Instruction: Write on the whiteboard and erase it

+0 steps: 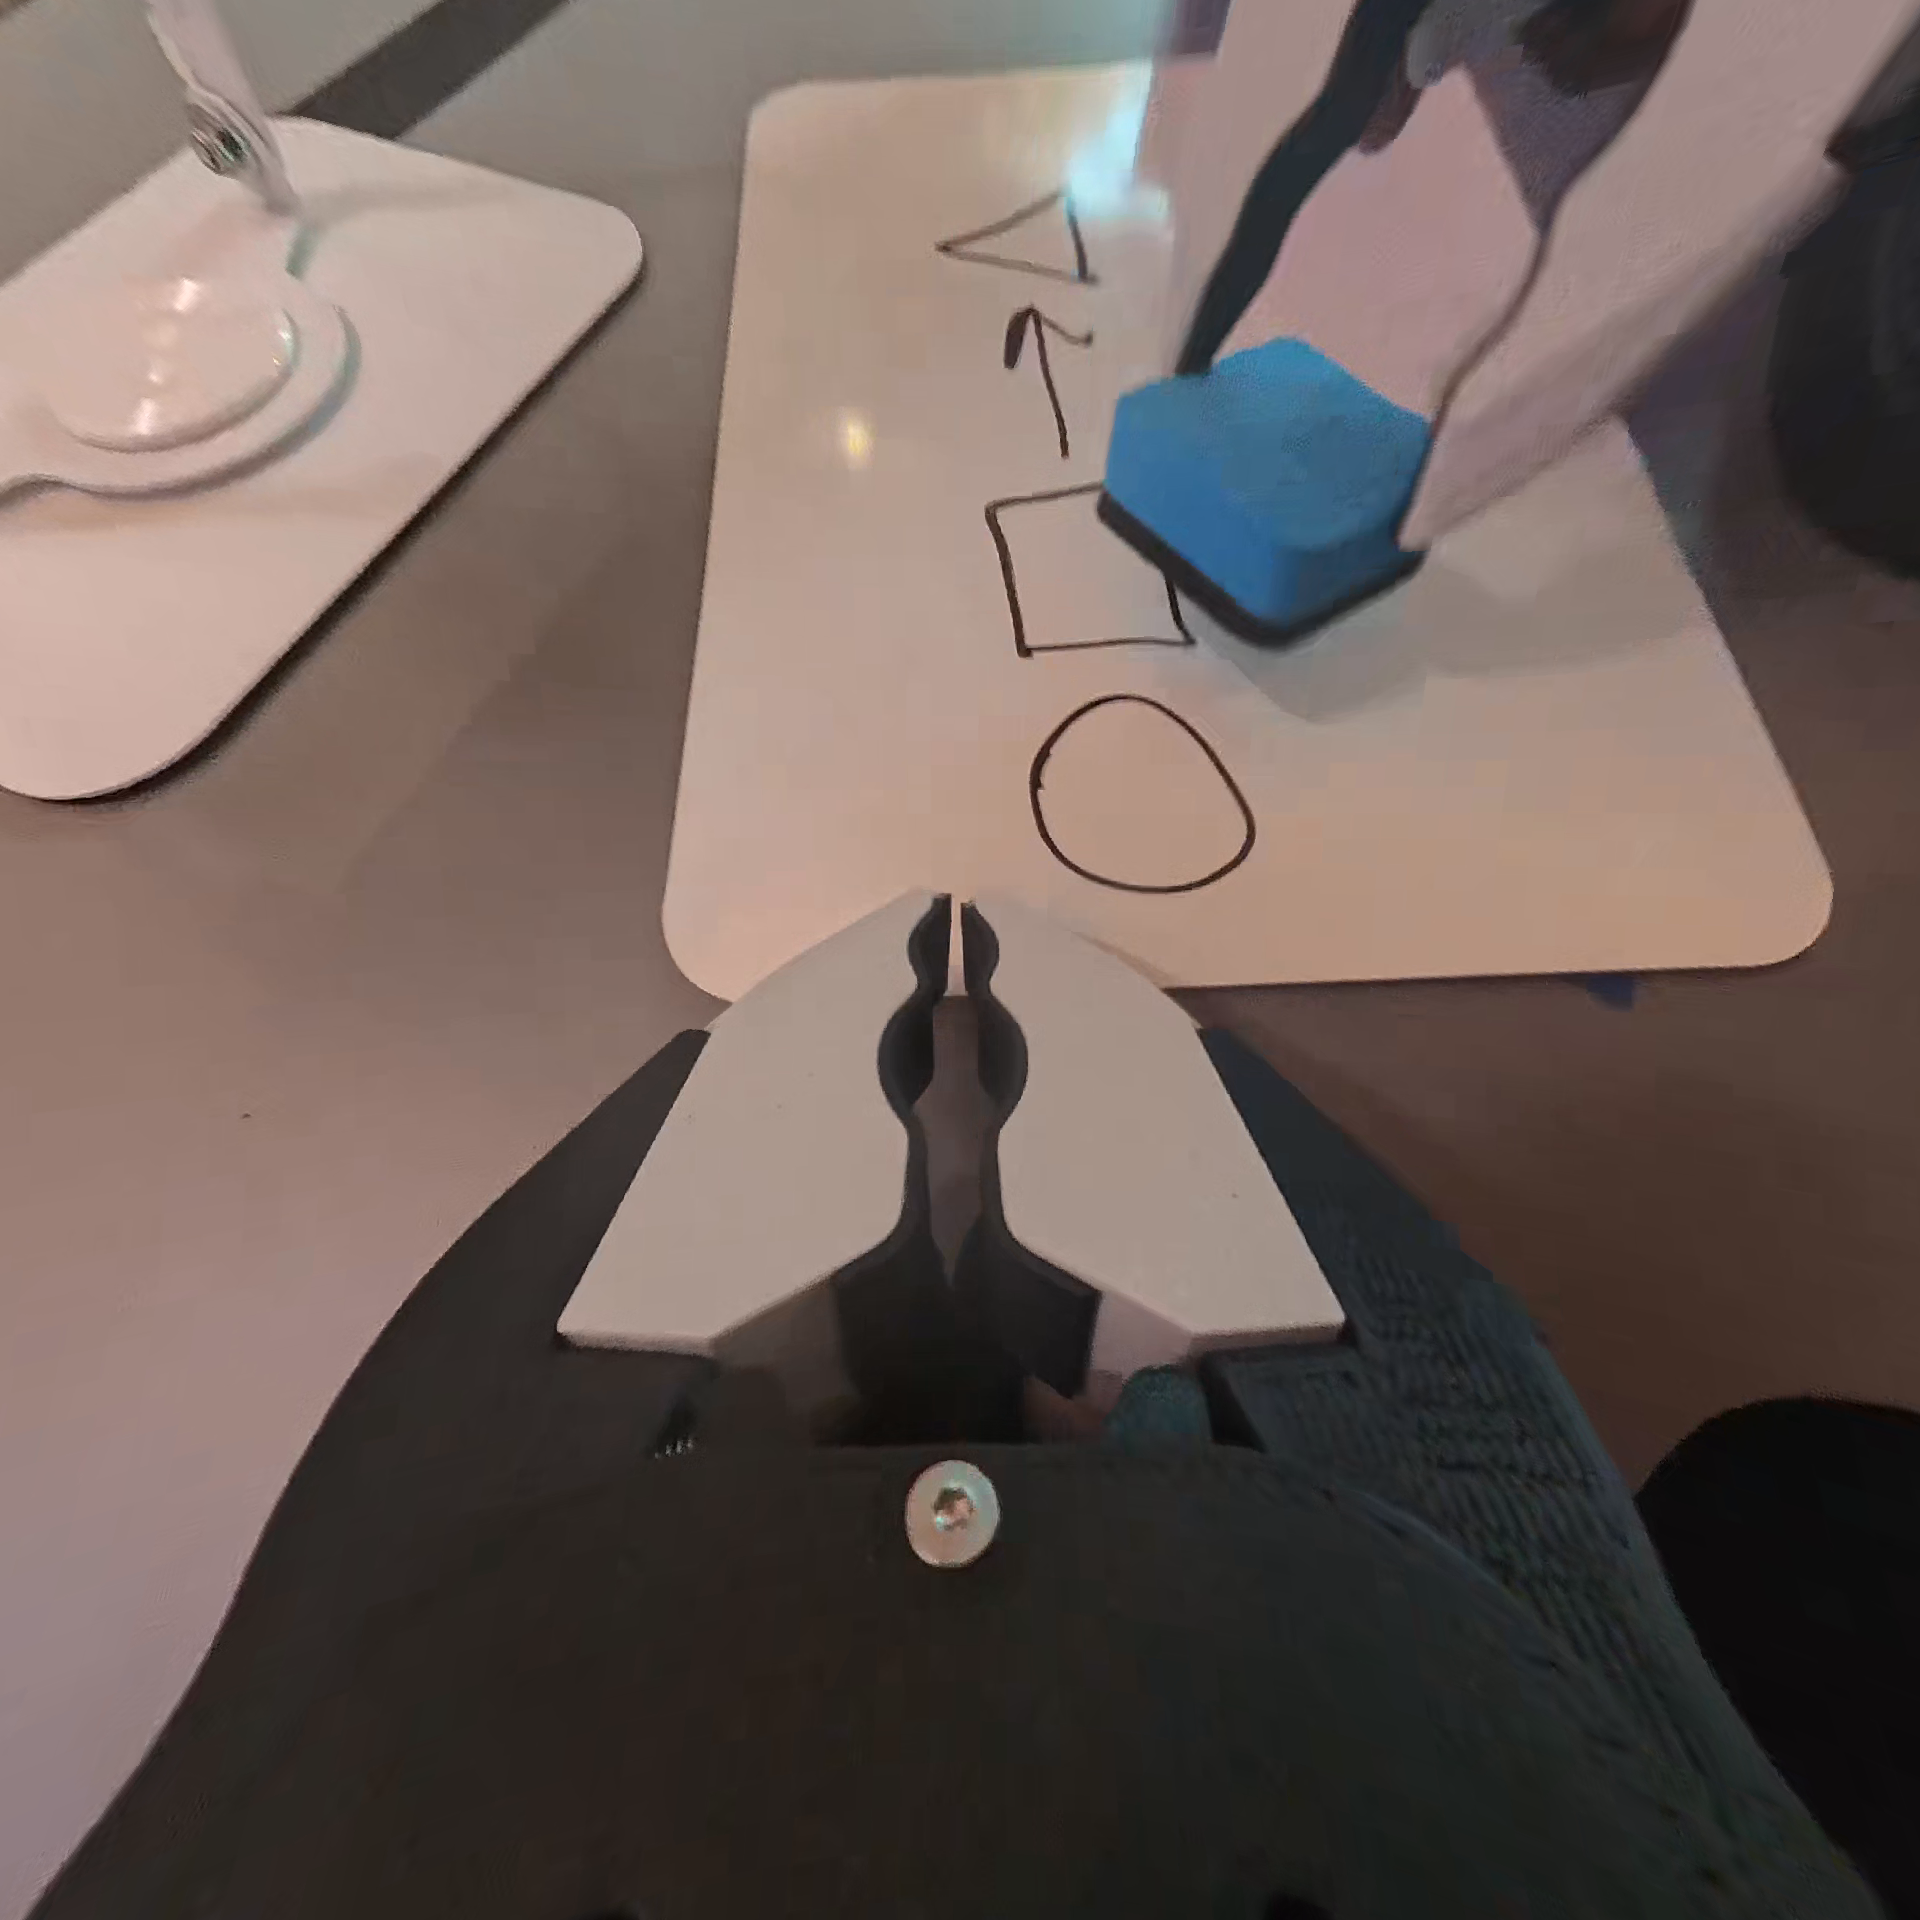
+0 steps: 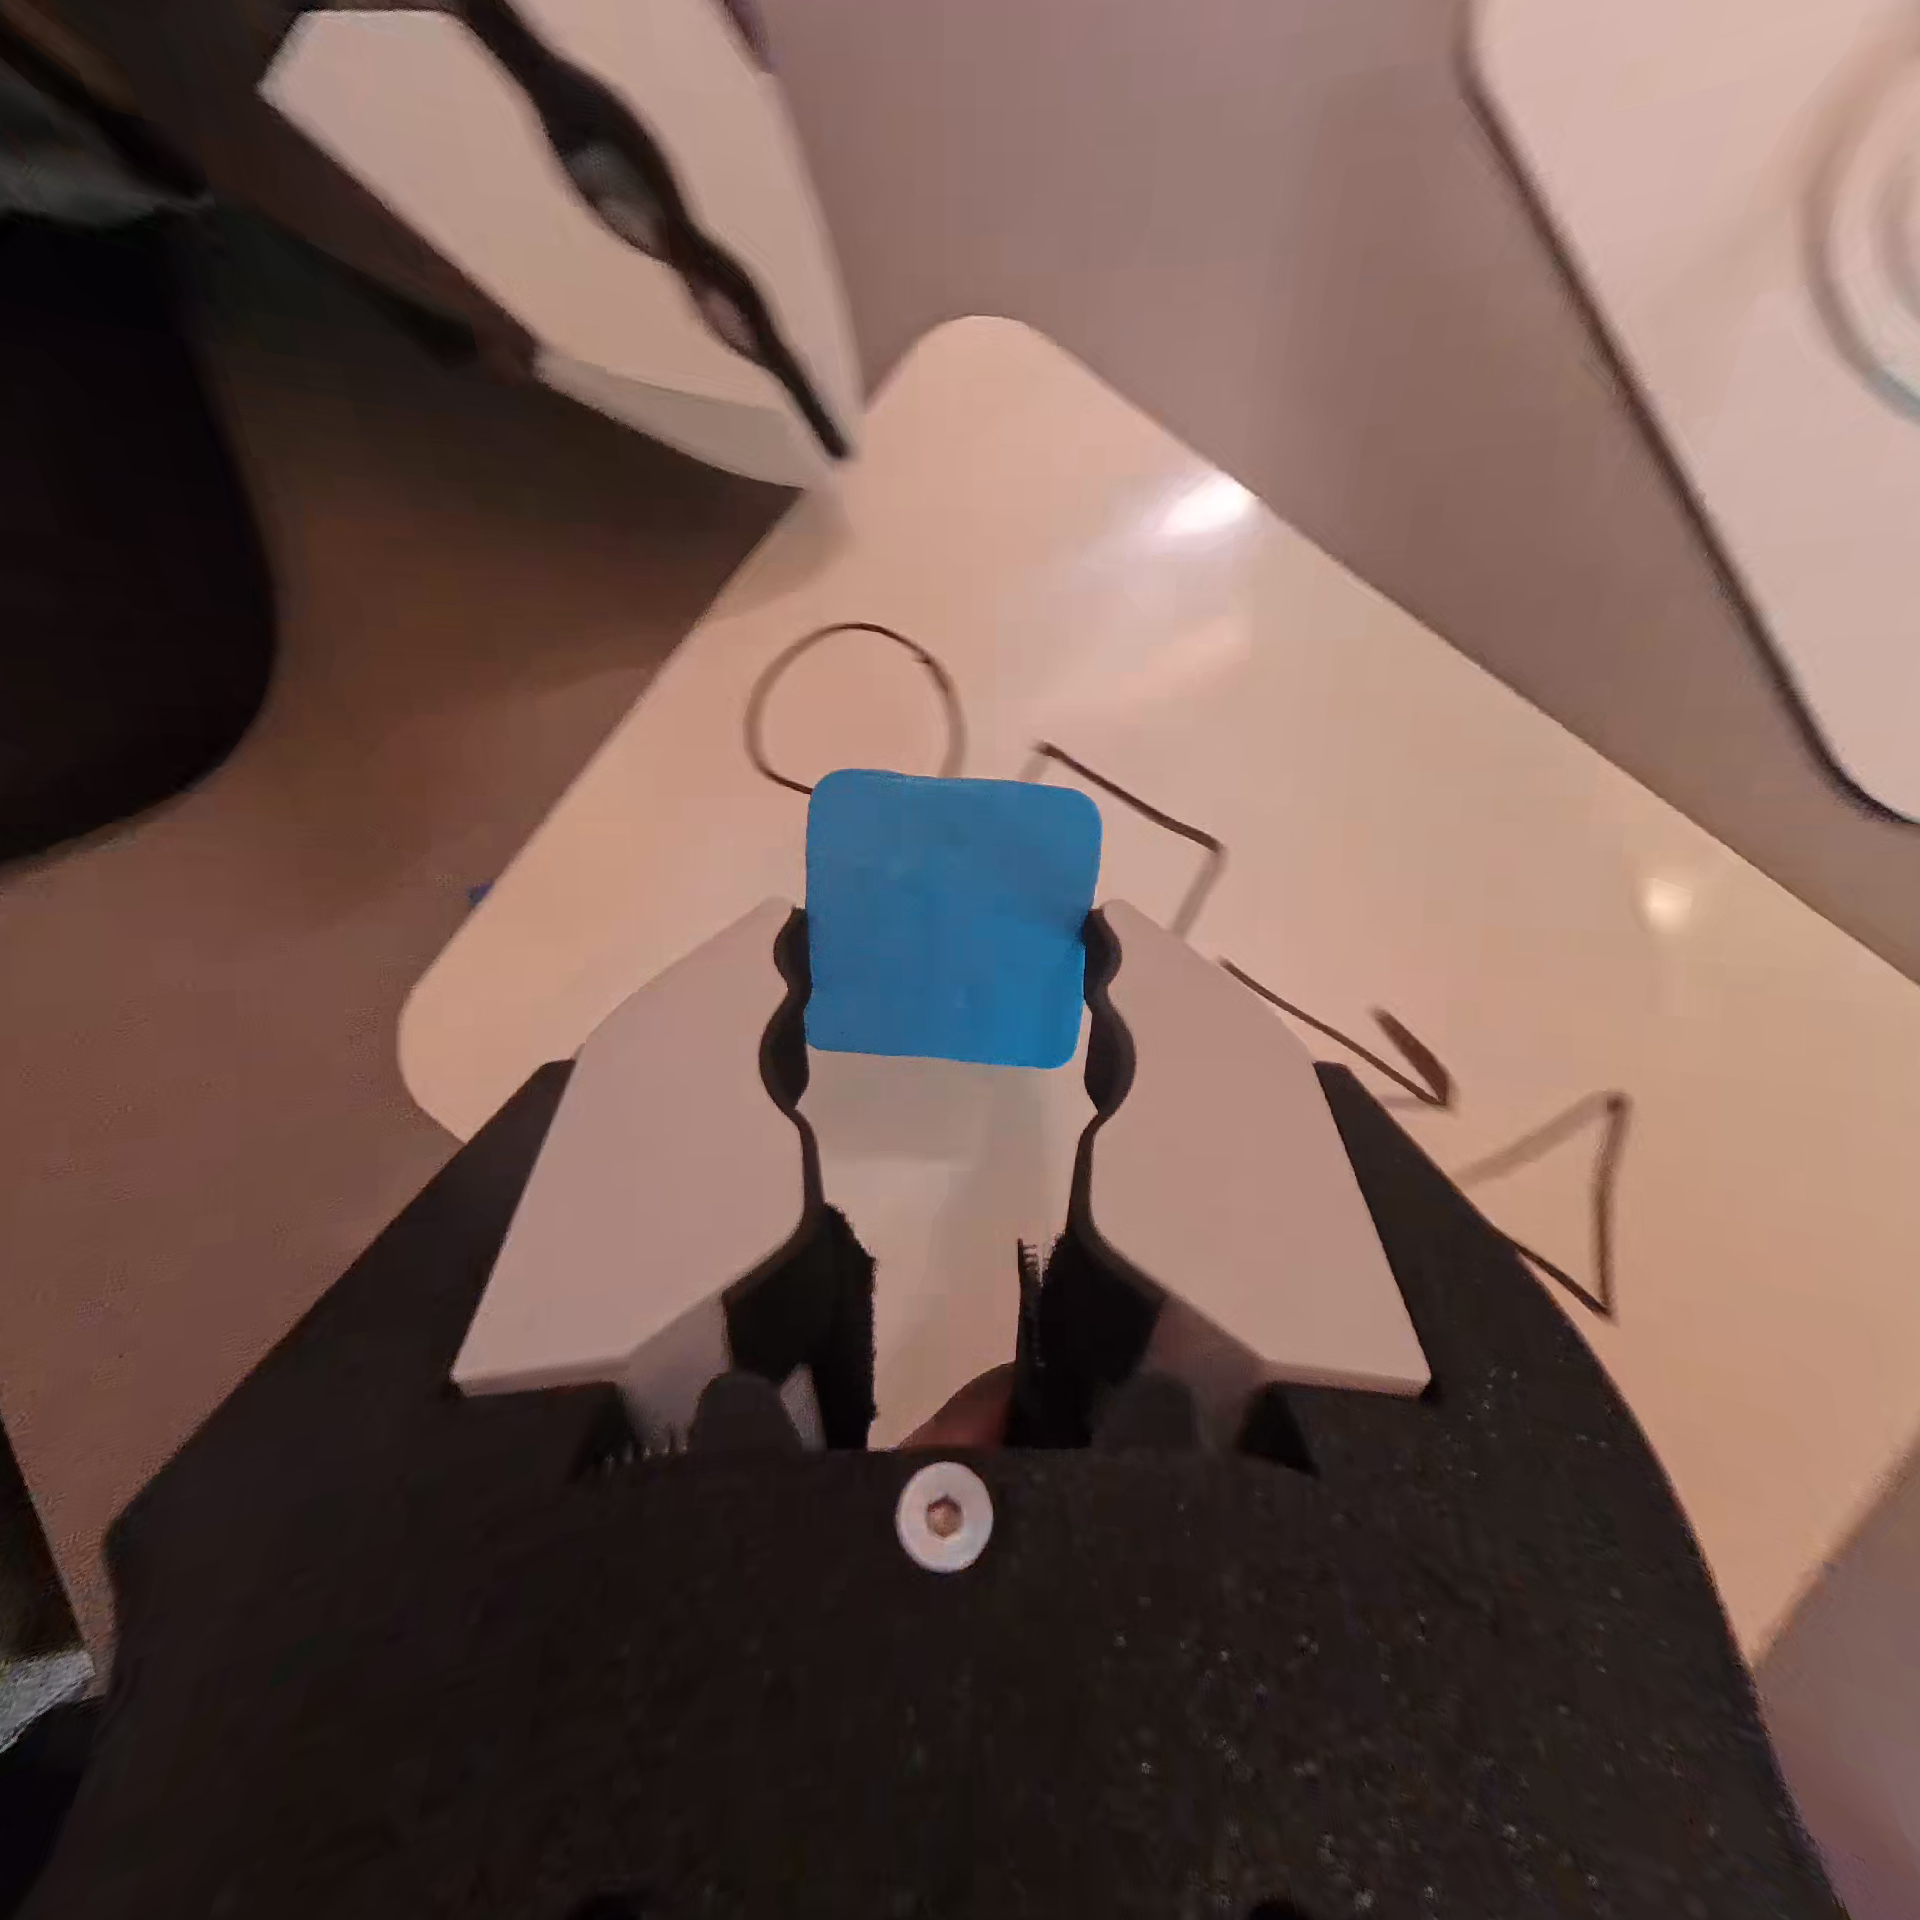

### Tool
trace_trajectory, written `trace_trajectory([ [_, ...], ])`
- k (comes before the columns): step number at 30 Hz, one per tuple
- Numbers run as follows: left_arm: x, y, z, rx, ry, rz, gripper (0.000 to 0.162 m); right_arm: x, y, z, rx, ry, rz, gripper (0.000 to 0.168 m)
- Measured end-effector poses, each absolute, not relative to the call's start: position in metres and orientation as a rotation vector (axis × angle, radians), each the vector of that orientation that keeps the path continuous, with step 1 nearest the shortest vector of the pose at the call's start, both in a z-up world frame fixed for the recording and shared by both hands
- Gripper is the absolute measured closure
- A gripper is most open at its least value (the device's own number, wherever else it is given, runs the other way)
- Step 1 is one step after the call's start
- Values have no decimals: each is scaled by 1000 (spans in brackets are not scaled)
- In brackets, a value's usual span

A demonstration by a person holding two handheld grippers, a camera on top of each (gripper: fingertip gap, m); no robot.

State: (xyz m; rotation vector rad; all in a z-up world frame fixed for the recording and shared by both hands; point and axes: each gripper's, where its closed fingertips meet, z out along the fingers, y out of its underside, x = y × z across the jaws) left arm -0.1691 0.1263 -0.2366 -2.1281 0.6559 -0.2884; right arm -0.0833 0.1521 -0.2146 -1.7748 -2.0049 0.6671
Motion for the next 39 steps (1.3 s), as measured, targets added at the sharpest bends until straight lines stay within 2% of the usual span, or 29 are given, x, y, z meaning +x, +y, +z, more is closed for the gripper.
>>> trace_trajectory([
  [3,-167,122,-249,-2190,718,-263,162,-91,134,-228,-1733,-2096,606,116],
  [5,-167,122,-249,-2199,705,-273,162,-94,133,-229,-1724,-2102,573,102],
  [14,-168,122,-249,-2209,694,-296,162,-95,132,-237,-1720,-2151,533,117],
  [18,-167,123,-249,-2215,710,-282,161,-121,141,-238,-1745,-2095,539,118],
  [23,-167,123,-249,-2207,727,-278,161,-101,119,-239,-1673,-2350,462,118],
  [27,-167,123,-249,-2201,736,-275,161,-115,170,-240,-1828,-2158,385,118],
  [32,-167,123,-250,-2196,737,-281,161,-126,122,-240,-1647,-2283,479,118],
  [36,-166,122,-250,-2194,741,-288,160,-117,198,-241,-1918,-2030,412,118],
  [39,-166,122,-250,-2191,746,-288,161,-137,174,-240,-1813,-2043,418,117],
])
